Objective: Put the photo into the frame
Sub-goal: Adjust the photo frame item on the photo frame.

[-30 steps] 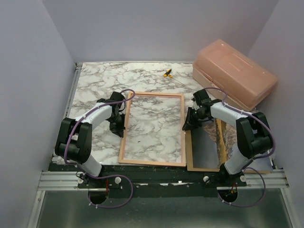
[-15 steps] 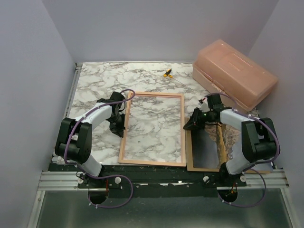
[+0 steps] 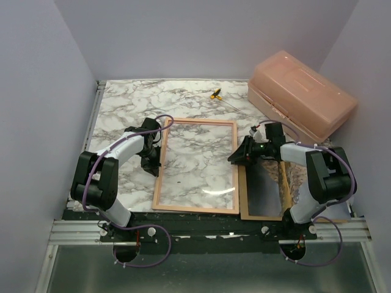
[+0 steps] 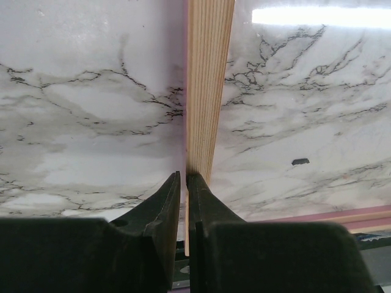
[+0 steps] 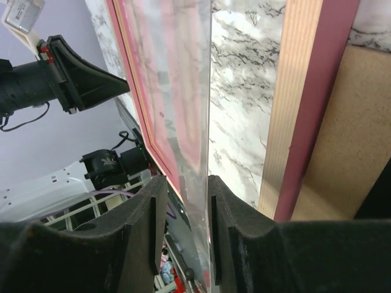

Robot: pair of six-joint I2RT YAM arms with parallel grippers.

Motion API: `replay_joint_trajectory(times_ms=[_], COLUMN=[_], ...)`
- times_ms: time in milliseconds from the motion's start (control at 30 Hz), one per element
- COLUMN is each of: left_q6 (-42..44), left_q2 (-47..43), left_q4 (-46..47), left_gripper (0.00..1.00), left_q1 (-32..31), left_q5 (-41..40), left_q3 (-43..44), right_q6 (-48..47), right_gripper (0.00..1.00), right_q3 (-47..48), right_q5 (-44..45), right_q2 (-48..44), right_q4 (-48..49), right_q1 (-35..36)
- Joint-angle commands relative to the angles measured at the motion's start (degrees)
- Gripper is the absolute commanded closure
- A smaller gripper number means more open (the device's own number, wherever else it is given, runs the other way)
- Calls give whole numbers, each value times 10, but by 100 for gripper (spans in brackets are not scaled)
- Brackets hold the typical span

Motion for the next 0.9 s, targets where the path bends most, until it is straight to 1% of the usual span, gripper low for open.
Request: replay_joint_trajectory(times_ms=[0,133,200,267,400,500,667,867], left_q6=[0,0,0,0,0,0,0,0], left_q2=[26,26,27,27,27,27,26,27], left_q4=[12,12,12,12,12,12,12,12], left_gripper=[87,86,87,87,87,87,87,87], left_q1=[-9,-9,-9,-9,-9,-9,-10,-9], left_q5=[-15,-15,-15,-16,-16,-16,-16,-15], left_q3=[-16,-16,-16,-16,-16,-16,-16,-16], right_q6=[23,31,36,38,29,16,7,28], right_gripper=[61,62,63,70,90,99,100,100], right_q3=[7,11,12,13,24,37,64,78], right_q5=[-16,-3,-1,7,19,30,34,9], right_q2=[18,34,39,38,30,5,-42,-67], right_q4=[42,48,51,50,23,-19,-56,-35], right_q1=[12,31,39,42,43,43,43,43])
